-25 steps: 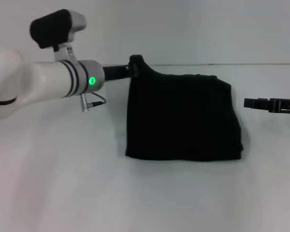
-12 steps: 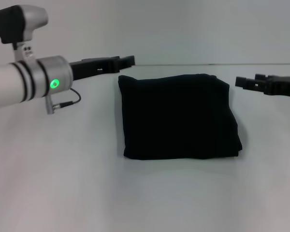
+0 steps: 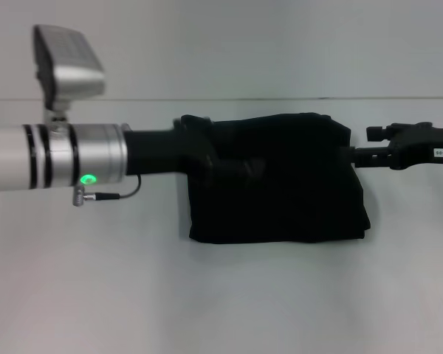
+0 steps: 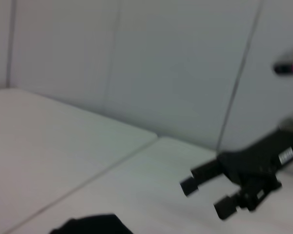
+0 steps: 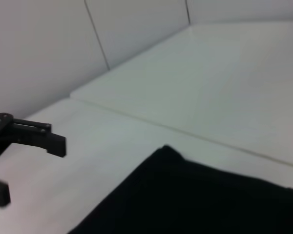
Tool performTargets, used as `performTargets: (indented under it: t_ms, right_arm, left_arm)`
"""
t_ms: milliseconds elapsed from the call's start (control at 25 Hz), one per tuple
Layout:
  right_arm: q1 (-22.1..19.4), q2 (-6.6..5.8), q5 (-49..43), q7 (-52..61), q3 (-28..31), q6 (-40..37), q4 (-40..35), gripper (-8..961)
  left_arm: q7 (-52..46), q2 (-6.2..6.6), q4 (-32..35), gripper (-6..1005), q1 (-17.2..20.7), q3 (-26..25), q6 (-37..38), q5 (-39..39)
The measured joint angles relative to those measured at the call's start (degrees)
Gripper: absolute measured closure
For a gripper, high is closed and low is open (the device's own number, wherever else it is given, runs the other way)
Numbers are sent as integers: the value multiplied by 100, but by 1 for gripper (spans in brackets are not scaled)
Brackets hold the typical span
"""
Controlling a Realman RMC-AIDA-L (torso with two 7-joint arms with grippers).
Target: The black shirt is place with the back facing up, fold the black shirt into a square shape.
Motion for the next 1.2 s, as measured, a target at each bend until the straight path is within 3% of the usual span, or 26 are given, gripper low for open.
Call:
performTargets:
  t_ms: [80, 320, 1200]
  right_arm:
    - [26, 24, -88, 178, -131, 6, -90, 42]
    - [150, 21, -215, 508, -405, 14, -166, 41]
    - [280, 30, -483, 633, -501, 171, -160, 42]
  left_arm:
    - [-34, 3, -28, 171, -85, 168, -145, 243]
    - [-233, 4, -62, 52, -201, 420, -469, 447]
    - [-384, 12, -116, 49, -205, 462, -854, 484]
